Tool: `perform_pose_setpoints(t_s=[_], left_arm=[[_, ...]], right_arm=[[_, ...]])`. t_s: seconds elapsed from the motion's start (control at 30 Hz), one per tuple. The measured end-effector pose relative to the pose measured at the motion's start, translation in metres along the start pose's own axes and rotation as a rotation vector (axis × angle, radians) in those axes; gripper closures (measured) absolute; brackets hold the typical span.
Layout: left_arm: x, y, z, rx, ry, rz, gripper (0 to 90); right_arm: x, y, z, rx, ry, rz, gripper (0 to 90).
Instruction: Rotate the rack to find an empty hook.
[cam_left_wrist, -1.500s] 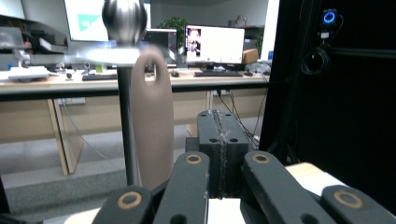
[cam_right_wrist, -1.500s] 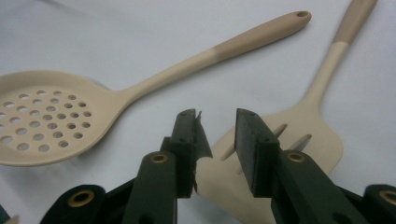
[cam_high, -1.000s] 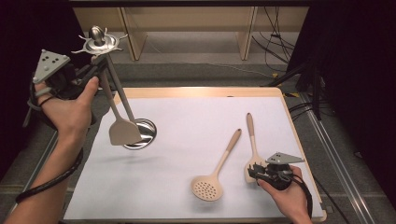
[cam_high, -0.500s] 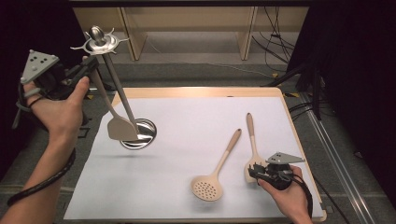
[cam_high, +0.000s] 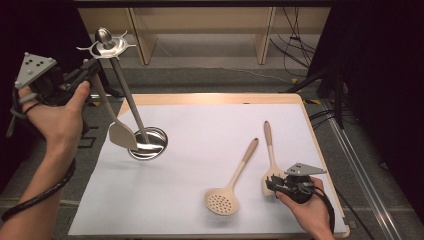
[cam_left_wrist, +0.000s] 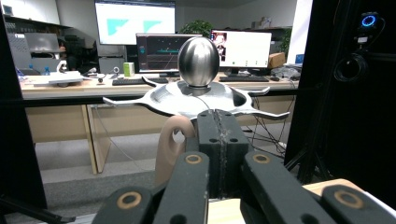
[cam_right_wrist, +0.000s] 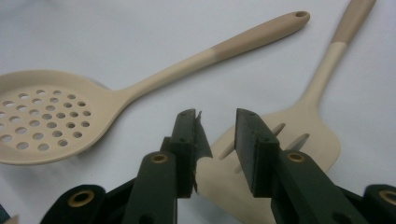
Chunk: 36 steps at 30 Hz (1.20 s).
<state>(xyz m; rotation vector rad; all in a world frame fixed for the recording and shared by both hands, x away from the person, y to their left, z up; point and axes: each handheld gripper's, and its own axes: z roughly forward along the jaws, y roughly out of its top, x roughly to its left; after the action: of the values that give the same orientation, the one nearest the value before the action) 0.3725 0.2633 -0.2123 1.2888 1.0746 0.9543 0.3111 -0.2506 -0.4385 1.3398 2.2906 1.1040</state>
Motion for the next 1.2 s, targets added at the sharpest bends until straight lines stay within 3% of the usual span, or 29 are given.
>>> perform_pose_setpoints(t_s=[0.03, 0.07, 0.1, 0.13, 0.23, 0.37, 0.4, 0.43, 0.47, 0.53, 0.57, 0.6, 0.67, 0.7, 0.77, 0.9, 0.93, 0.97, 1.07, 1.2], left_arm=[[-0.001, -0.001, -0.002, -0.005, -0.007, 0.002, 84.0], [-0.001, -0.001, -0.002, -0.005, -0.007, 0.002, 82.3], [-0.003, -0.003, -0.004, -0.005, -0.015, 0.005, 82.3], [-0.006, -0.008, -0.008, 0.003, -0.037, 0.012, 78.0], [-0.012, -0.017, -0.012, 0.026, -0.072, 0.027, 72.0], [-0.025, -0.045, -0.019, 0.078, -0.147, 0.027, 59.9], [-0.025, -0.045, -0.019, 0.078, -0.147, 0.027, 58.1], [-0.028, -0.052, -0.021, 0.089, -0.162, 0.030, 58.1], [-0.032, -0.063, -0.023, 0.098, -0.185, 0.031, 55.4], [-0.035, -0.069, -0.025, 0.107, -0.197, 0.036, 53.4], [-0.039, -0.081, -0.028, 0.123, -0.218, 0.042, 52.8], [-0.039, -0.081, -0.028, 0.123, -0.218, 0.042, 52.3], [-0.043, -0.096, -0.032, 0.137, -0.240, 0.057, 51.6], [-0.044, -0.100, -0.033, 0.145, -0.246, 0.060, 50.9], [-0.047, -0.119, -0.037, 0.177, -0.266, 0.068, 49.5], [-0.048, -0.136, -0.040, 0.212, -0.278, 0.068, 48.1], [-0.047, -0.144, -0.041, 0.231, -0.275, 0.070, 48.0], [-0.047, -0.147, -0.041, 0.237, -0.275, 0.070, 47.8], [-0.046, -0.150, -0.041, 0.239, -0.269, 0.070, 47.6], [-0.046, -0.155, -0.041, 0.243, -0.267, 0.070, 47.3]], right_arm=[[-0.003, 0.000, 0.000, -0.012, -0.016, -0.037, 69.5], [-0.003, 0.000, 0.000, -0.008, -0.017, -0.040, 69.5], [-0.003, 0.000, 0.000, -0.008, -0.017, -0.040, 69.5], [-0.002, 0.000, 0.000, -0.005, -0.008, -0.010, 69.4], [-0.002, 0.000, 0.000, -0.002, -0.010, -0.009, 69.2], [-0.003, 0.000, 0.000, -0.001, -0.010, -0.001, 68.6], [-0.003, 0.000, 0.000, -0.001, -0.010, -0.001, 68.6], [-0.005, 0.000, 0.001, -0.003, -0.005, -0.020, 68.5], [-0.005, 0.000, 0.000, 0.002, -0.007, -0.010, 68.2], [-0.006, 0.000, 0.001, 0.005, -0.005, -0.005, 68.7], [-0.007, 0.001, 0.000, 0.003, -0.012, -0.004, 69.7], [-0.007, 0.001, 0.000, 0.003, -0.012, -0.004, 69.7], [-0.008, 0.003, -0.002, 0.012, -0.009, 0.039, 72.6], [-0.012, 0.005, -0.001, -0.002, -0.001, 0.017, 73.8], [-0.018, 0.011, -0.004, 0.002, -0.018, 0.042, 75.0], [-0.024, 0.016, -0.004, 0.002, -0.032, 0.061, 75.2], [-0.027, 0.016, -0.003, 0.008, -0.052, 0.036, 75.0], [-0.026, 0.017, -0.004, 0.019, -0.049, 0.071, 74.7], [-0.030, 0.018, -0.003, 0.012, -0.054, 0.059, 74.3], [-0.035, 0.020, -0.002, 0.010, -0.070, 0.082, 73.3]])
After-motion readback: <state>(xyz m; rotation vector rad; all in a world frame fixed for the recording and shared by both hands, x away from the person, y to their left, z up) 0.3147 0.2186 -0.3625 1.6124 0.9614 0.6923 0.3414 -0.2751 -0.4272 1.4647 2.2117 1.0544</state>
